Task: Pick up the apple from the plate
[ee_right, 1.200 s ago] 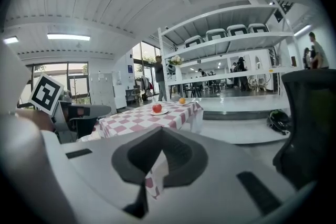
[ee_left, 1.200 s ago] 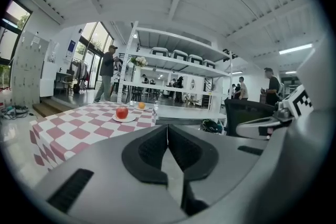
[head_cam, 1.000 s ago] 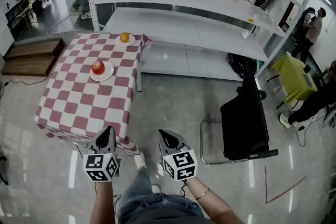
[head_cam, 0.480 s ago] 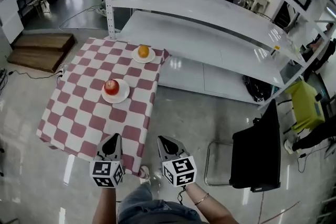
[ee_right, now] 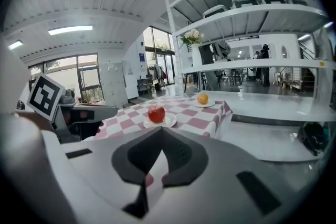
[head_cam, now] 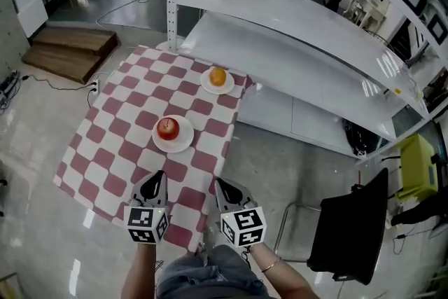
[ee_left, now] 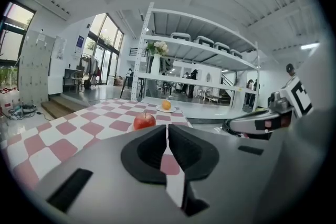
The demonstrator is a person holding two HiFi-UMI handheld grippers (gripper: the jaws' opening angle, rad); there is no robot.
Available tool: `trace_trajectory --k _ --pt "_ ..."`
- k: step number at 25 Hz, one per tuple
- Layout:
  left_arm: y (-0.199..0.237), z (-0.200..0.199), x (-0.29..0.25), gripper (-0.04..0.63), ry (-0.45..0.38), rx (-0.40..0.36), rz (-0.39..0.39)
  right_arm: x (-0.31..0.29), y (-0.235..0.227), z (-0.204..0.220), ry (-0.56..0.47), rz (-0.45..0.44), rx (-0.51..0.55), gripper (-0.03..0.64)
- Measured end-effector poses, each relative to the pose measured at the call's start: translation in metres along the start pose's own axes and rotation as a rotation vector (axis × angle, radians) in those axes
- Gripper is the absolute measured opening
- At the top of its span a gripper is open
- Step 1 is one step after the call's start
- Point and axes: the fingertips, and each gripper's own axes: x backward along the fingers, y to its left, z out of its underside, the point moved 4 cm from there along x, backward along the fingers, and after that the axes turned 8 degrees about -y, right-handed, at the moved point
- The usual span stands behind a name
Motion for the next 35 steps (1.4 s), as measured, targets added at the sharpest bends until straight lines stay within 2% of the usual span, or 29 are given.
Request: trace_trajectory --k 5,10,15,21,35 --pt "0.019 -0.003 -0.020 0.055 0.000 -0.019 -0.037 -0.029 -0.005 -0.006 0.007 -0.031 0.014 0.009" --pt "0.029 0.000 -0.039 0.123 0.014 -0.003 -0.076 -0.049 -0.012 -0.007 0.025 -0.065 0.017 0.009" --pt "0.039 0.010 -0.068 0.226 0.045 0.015 -0.115 -0.073 -0.023 -0.008 0.048 -0.105 0.025 0.009" --pt "0.052 0.021 -0.106 0.316 0.089 -0.003 -0.151 -0.105 -0.038 -0.011 0.059 -0.141 0.033 0.009" --pt "0.066 0.036 -0.160 0.357 0.150 -0.051 -0.171 -0.159 -0.051 -0.011 0.086 -0.204 0.049 0.009"
